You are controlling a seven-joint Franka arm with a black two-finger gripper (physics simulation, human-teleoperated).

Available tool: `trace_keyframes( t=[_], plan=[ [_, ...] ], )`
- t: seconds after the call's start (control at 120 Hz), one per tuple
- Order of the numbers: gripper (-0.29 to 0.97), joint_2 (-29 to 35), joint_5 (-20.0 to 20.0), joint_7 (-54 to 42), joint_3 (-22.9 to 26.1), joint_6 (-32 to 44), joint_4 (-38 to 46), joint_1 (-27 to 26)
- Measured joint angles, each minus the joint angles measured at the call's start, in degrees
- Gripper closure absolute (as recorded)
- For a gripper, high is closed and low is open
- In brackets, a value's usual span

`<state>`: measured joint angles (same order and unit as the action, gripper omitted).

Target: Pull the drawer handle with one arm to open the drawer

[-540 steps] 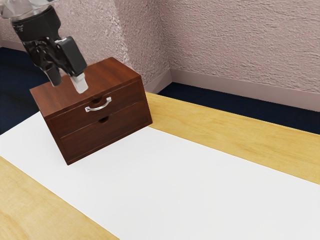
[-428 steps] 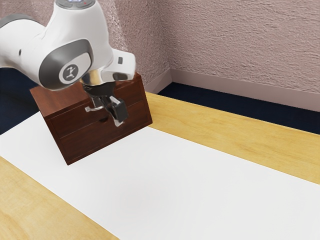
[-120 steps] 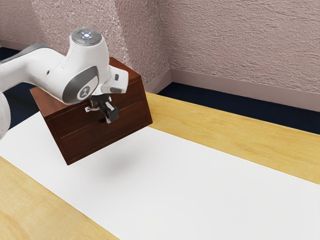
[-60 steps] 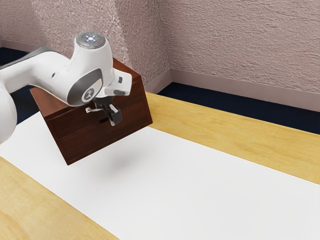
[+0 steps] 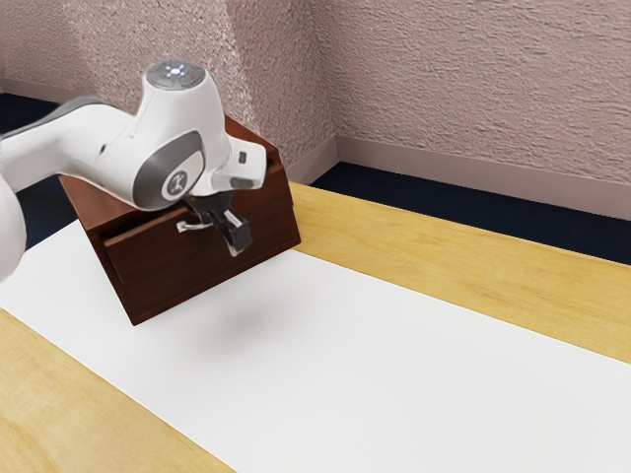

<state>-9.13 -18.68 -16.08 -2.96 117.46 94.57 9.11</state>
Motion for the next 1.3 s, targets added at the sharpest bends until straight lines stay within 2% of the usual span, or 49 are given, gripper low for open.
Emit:
trace_keyframes(
  t=[0.392, 0.708, 0.808, 0.942, 1.3],
  plan=[
    [0.14, 3.6, 1.7, -0.1, 0.4, -0.8, 4.3, -1.8],
    [0.17, 7.0, 2.3, 0.0, 0.5, -0.9, 7.5, -4.1],
    [0.13, 8.0, 2.6, 0.0, 0.7, -0.8, 9.0, -4.6],
    [0.17, 9.7, 2.8, 0.2, 0.3, -0.8, 10.7, -6.0],
    [0.17, 11.4, 3.6, 0.5, 1.6, -0.9, 12.3, -6.1]
  ],
)
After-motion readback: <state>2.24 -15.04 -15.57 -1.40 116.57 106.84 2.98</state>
